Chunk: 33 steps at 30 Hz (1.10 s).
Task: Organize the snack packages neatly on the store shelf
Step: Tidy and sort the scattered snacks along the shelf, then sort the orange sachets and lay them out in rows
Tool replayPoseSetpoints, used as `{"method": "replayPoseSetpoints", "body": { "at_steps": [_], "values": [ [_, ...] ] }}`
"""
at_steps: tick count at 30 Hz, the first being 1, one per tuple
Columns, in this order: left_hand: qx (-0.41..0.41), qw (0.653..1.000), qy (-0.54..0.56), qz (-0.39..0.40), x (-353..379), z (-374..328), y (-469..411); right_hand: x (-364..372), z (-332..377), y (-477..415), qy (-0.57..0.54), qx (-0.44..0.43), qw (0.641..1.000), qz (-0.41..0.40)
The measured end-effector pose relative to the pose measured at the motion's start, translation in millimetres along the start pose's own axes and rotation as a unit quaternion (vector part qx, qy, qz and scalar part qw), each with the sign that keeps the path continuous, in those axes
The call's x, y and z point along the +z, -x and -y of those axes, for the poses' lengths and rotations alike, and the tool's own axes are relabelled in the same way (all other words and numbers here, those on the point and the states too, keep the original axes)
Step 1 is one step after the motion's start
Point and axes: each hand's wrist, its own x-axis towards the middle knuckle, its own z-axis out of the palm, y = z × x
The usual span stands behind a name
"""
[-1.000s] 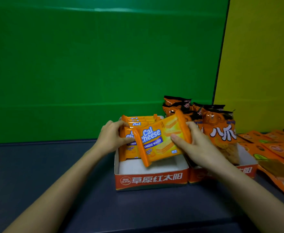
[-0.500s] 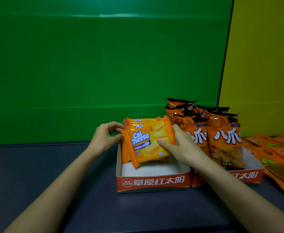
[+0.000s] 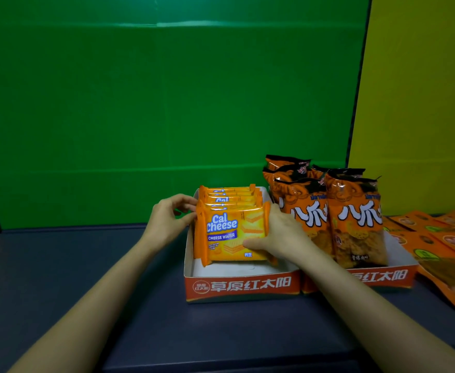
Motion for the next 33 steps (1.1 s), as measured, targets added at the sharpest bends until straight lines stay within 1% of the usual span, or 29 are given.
{"method": "replayPoseSetpoints", "body": {
  "at_steps": [4, 7, 9, 11, 13, 14, 16, 19, 22, 27, 33],
  "values": [
    [-0.021, 1.0, 0.009, -0.003, -1.8, -3.0, 6.2, 5.8, 2.3, -4.2, 0.019, -0.007, 0.999, 0.027],
    [-0.018, 0.999, -0.026, -0.033, -8.5, -7.9, 15.0, 8.4, 1.5, -2.1, 0.025, -0.024, 0.999, 0.003],
    [-0.002, 0.995, -0.082, -0.056, -16.8, -9.6, 23.7, 6.8, 2.7, 2.2, 0.046, -0.055, 0.997, -0.029],
    [0.015, 0.985, -0.161, -0.064, -28.0, -11.0, 35.1, 3.1, 6.2, 5.8, 0.065, -0.096, 0.991, -0.074],
    [0.028, 0.968, -0.239, -0.068, -40.2, -13.9, 48.6, -1.0, 14.6, 8.9, 0.068, -0.154, 0.98, -0.102],
    [0.031, 0.96, -0.271, -0.069, -46.6, -15.4, 55.6, -1.9, 21.1, 9.9, 0.067, -0.188, 0.974, -0.103],
    [0.024, 0.945, -0.32, -0.067, -60.3, -17.0, 70.0, -0.2, 38.2, 12.3, 0.058, -0.249, 0.963, -0.088],
    [-0.016, 0.93, -0.359, -0.072, -84.4, -16.2, 97.3, 11.2, 69.2, 18.3, 0.046, -0.316, 0.945, -0.071],
    [-0.058, 0.917, -0.387, -0.082, -112.7, -12.7, 132.0, 32.2, 102.1, 25.5, 0.032, -0.368, 0.929, -0.024],
    [-0.138, 0.881, -0.441, -0.098, -171.2, -5.5, 187.8, 72.3, 153.1, 45.9, 0.009, -0.409, 0.911, 0.061],
    [-0.19, 0.848, -0.482, -0.112, -245.8, 7.5, 251.2, 109.8, 226.9, 78.6, -0.007, -0.449, 0.887, 0.111]
  ]
}}
